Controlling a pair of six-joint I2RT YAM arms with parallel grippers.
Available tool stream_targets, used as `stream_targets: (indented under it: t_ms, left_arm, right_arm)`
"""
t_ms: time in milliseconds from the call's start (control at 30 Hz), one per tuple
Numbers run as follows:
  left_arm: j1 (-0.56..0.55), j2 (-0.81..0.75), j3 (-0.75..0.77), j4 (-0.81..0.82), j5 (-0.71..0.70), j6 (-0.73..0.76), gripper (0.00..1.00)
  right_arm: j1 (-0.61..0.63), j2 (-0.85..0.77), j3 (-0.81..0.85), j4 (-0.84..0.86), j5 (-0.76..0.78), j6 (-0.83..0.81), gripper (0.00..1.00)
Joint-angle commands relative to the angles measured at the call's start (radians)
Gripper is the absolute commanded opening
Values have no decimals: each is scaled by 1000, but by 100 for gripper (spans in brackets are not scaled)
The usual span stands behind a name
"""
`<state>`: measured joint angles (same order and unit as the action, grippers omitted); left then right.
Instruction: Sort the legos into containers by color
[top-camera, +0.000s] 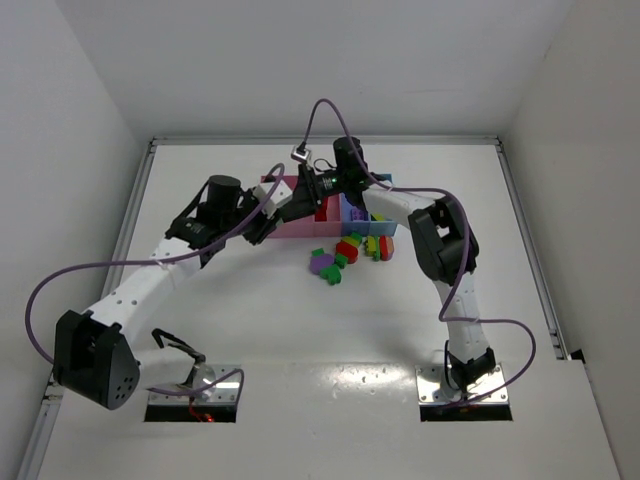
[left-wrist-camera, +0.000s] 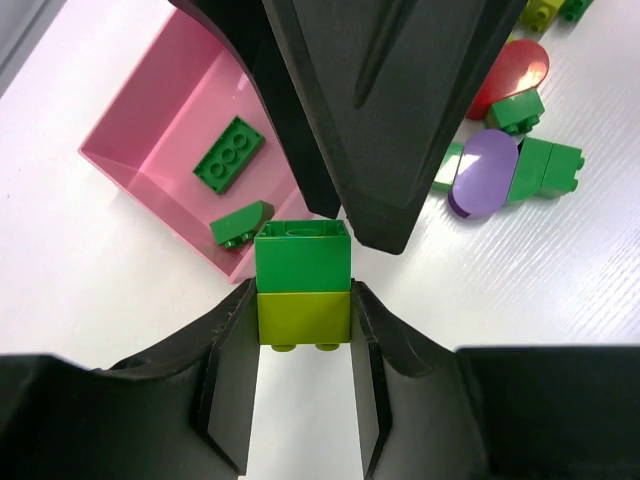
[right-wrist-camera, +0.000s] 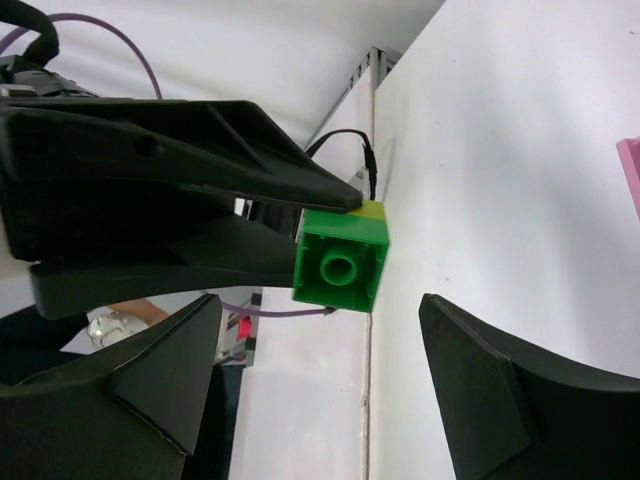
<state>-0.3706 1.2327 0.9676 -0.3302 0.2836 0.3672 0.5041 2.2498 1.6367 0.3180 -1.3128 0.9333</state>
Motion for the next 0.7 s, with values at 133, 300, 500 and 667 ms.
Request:
stream_targets:
  t_ms: [133, 300, 500, 667]
  left_arm:
    - [7, -1, 57, 49, 17, -25, 18]
    - [7, 34, 86, 59, 37, -25, 18]
    - [7, 53, 95, 77, 58, -54, 18]
    - [-2, 53, 95, 77, 69, -54, 18]
  right_arm:
    - [7, -39, 38, -23, 12, -54, 75]
    - [16, -39, 38, -14, 12, -54, 69]
    - [16, -39, 38, -5, 21, -54, 56]
    - [16, -39, 48, -5, 21, -54, 55]
